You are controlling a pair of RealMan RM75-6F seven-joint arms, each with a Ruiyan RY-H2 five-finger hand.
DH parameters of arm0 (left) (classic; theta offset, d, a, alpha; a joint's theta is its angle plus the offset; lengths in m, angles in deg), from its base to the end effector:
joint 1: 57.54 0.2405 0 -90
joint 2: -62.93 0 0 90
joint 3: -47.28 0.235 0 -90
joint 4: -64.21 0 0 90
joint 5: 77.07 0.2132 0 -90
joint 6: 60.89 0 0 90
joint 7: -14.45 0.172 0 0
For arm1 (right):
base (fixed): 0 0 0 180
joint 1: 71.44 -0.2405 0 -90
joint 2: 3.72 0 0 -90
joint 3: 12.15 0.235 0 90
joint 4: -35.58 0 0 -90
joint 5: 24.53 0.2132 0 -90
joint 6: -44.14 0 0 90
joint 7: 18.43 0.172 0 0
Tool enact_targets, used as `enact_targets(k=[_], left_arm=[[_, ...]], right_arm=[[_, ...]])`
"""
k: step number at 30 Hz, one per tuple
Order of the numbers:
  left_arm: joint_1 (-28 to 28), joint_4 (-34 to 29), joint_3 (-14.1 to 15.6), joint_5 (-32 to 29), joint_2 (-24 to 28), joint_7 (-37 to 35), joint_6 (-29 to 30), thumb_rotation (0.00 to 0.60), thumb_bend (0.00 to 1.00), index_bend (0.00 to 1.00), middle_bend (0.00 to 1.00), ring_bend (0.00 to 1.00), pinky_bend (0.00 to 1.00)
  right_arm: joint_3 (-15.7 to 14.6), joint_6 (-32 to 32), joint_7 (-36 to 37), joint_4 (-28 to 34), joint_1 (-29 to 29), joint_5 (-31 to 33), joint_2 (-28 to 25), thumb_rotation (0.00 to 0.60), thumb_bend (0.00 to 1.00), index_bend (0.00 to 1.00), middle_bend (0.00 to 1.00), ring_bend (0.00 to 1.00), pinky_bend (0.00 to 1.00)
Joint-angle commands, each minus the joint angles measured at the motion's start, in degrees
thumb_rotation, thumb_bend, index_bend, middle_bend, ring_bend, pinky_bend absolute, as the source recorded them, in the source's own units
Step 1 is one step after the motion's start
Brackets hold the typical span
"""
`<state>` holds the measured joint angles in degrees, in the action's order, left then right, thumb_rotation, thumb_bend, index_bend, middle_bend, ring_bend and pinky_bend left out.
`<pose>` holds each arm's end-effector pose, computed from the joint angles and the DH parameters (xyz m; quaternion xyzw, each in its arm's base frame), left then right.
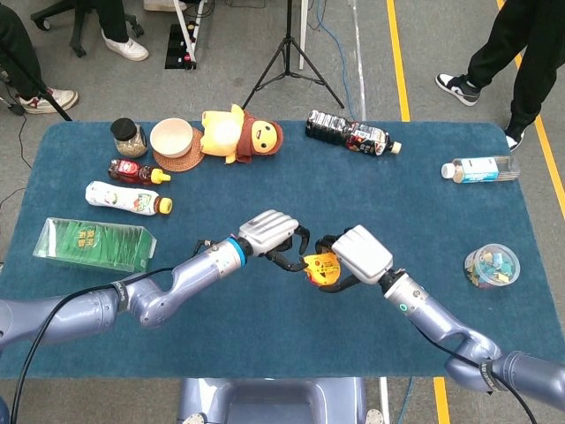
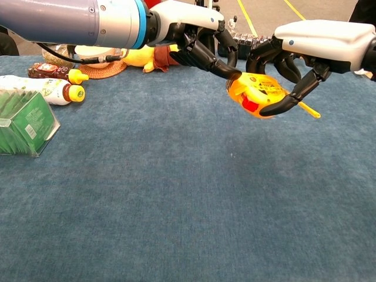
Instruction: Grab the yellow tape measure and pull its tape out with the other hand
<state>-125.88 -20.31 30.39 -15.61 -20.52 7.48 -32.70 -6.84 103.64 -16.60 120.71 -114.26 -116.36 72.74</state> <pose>0.0338 0.3828 -0.0454 -0.8027 -0.4301 -0.3764 0.1706 -0.1122 -0.3429 0.0235 0.7991 -0.2584 0.4363 0.3230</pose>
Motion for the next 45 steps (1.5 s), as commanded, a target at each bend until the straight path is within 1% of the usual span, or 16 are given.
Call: enact_targets(k=[1,17,22,36,45], left_arm=[[0.01,0.01,0.06,-0.02,0.08,-0.13,0.09,0.394,0.27,0.50,1.00,0.95,0.96],[-0.60,0.66,0.34,0.10,-0.87,-1.67,0.08,0.403,0.27,0.51,1.00,0.95,0.96],[-0.64,0.85,0.53,0.16,-0.89,-1.93,0.01,0.397,0.31,0.51,1.00,0.95,0.96],[-0.76,1.58,0.75,0.21,-0.98,-2.74,0.10,0.404,0.38,0.56,1.00,0.95,0.96],[-0.75,1.98,0.87,0.12,-1.42,-2.86,0.65,0.418,0.38,0.56,1.00,0.95,0.96]], right_arm=[[-0.05,0.05,0.01,0.07,0.04,0.03,0.00,0.361,0.18,0.64,0.66,0.71,0.62],[0.56,-0.56,-0.49,0.86,-0.52,1.28,-0.09,0.357,0.18,0.64,0.66,0.71,0.62],[0.58,-0.68,-0.50,0.73,-0.45,1.76,-0.19,0.357,0.18,0.64,0.66,0.71,0.62],[0.90,-1.44,-0.09,0.26,-0.47,3.36,-0.64,0.359,0.18,0.64,0.66,0.71,0.62],[1.21,-1.54,0.61,0.29,-0.37,4.21,-0.85,0.359,0.18,0.64,0.66,0.71,0.63]])
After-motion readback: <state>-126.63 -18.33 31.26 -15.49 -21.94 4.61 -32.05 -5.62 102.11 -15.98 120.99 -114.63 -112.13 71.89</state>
